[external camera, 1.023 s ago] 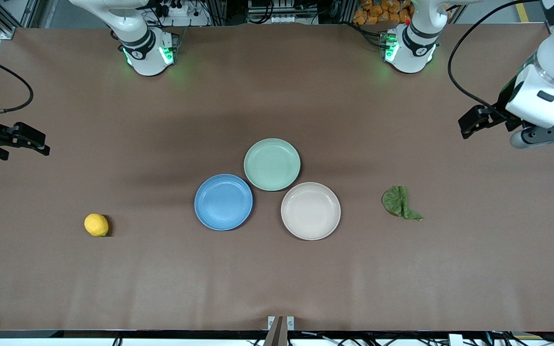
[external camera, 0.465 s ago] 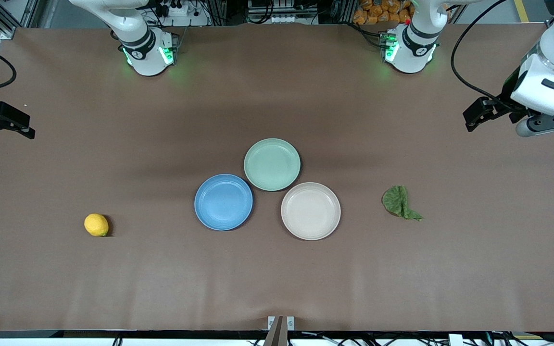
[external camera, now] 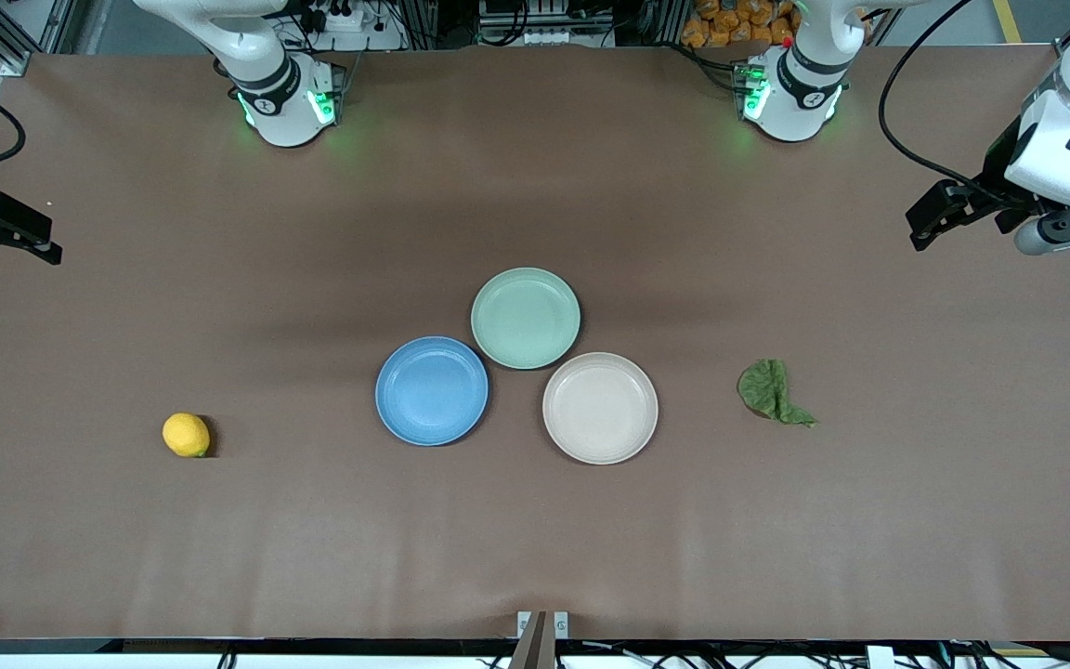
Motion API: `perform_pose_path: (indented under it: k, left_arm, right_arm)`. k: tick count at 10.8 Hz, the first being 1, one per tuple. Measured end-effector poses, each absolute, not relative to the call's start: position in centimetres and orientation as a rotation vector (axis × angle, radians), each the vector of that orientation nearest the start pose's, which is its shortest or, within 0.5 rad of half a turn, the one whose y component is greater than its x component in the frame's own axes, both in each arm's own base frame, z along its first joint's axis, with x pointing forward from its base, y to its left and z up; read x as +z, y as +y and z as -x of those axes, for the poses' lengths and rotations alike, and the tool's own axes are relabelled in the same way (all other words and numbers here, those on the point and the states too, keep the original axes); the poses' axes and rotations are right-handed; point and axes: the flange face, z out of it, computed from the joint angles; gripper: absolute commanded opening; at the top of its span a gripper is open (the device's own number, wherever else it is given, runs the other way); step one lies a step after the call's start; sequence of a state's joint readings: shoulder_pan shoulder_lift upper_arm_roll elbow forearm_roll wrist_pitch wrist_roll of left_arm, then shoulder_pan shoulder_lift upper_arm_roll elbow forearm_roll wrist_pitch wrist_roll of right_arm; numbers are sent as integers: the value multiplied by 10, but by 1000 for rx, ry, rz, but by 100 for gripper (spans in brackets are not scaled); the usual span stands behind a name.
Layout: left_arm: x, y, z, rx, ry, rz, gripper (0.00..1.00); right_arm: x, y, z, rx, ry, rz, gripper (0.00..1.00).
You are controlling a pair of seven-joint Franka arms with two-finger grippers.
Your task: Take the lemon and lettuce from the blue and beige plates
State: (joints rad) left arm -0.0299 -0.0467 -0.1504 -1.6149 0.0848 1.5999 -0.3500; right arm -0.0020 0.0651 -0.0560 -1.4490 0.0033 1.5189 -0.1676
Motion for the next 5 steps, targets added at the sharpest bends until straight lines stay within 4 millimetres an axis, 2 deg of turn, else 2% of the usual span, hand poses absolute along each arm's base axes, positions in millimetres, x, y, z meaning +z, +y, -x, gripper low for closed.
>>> perform_pose_path:
  k: [5]
  left_arm:
    - [632,-90,-536,-87,-129,3056,100]
  right_arm:
    - [641,-31,-569,-3,-174,3138,100]
